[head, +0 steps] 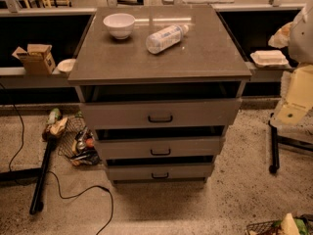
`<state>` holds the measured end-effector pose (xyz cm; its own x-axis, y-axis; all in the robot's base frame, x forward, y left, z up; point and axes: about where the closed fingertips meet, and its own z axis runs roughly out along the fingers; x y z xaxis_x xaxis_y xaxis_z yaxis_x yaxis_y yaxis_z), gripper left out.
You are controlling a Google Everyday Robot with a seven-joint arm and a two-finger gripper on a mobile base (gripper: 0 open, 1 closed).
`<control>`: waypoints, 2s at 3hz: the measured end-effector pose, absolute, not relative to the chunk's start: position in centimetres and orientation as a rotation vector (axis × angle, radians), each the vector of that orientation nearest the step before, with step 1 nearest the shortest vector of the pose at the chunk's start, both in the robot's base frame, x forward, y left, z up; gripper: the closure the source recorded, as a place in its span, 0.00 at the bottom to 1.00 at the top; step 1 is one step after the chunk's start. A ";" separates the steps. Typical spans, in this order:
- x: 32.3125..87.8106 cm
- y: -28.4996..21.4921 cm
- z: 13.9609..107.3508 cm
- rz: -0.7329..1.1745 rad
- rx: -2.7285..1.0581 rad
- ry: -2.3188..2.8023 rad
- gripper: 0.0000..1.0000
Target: Open bottom drawer
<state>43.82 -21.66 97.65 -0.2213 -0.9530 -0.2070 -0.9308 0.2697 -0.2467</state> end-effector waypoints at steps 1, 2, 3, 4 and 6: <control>43.8 -21.7 97.6 -0.099 -1.724 2.231 0.00; 43.6 -21.0 94.0 -0.080 -1.791 2.233 0.00; 42.9 -18.7 85.3 0.059 -1.915 2.187 0.00; 40.3 -16.3 74.8 0.298 -2.003 2.169 0.00; 41.4 -16.5 71.6 0.315 -2.006 2.188 0.00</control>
Offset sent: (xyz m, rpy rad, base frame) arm -0.0087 0.0246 -0.1595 -0.0850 0.1922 0.1558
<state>41.37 -16.49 71.60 -0.0898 -0.9628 -0.2550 -0.9956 0.0799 0.0488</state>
